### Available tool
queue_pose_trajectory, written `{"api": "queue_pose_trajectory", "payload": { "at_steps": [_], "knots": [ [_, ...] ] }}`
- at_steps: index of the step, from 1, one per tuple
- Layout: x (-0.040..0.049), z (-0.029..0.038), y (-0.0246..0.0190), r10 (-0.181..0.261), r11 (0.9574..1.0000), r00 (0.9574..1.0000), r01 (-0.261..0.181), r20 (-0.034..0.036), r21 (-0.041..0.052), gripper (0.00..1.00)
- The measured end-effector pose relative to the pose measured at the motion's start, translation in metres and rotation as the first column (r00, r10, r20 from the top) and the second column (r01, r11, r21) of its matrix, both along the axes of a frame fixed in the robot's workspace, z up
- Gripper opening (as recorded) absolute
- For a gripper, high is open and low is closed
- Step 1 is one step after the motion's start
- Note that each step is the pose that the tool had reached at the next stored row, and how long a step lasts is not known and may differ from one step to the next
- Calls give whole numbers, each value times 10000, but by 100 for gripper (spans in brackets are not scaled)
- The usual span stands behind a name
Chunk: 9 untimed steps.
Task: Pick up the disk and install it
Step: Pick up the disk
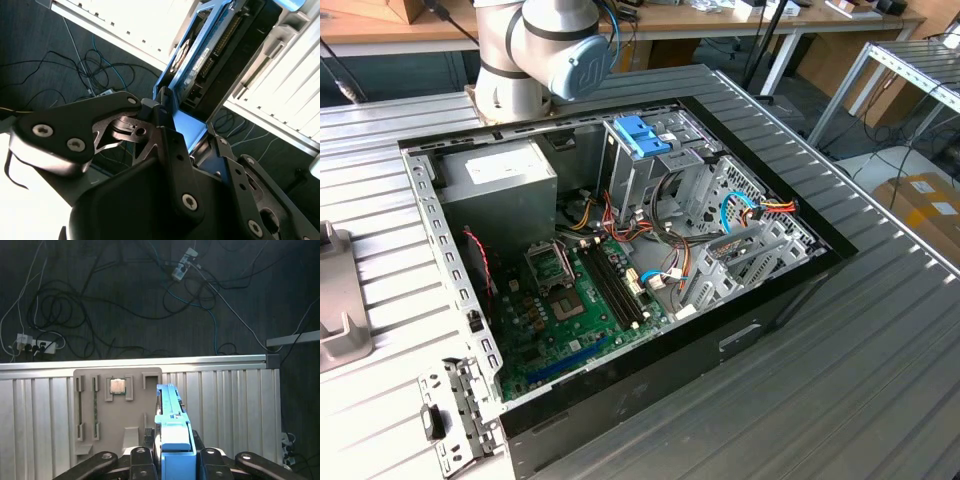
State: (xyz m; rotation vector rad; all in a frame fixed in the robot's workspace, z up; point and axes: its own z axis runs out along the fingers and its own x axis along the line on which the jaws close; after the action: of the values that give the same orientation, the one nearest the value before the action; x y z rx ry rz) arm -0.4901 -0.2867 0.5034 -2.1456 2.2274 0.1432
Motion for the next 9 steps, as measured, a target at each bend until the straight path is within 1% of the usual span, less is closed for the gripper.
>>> {"api": "queue_pose_trajectory", "payload": {
  "at_steps": [6, 9],
  "knots": [
    [0, 60, -9, -1, 10000, 10000, 1, -1, 12, 37],
    [0, 114, -10, 0, 10000, 10000, 0, 0, 22, 37]
  ]
}}
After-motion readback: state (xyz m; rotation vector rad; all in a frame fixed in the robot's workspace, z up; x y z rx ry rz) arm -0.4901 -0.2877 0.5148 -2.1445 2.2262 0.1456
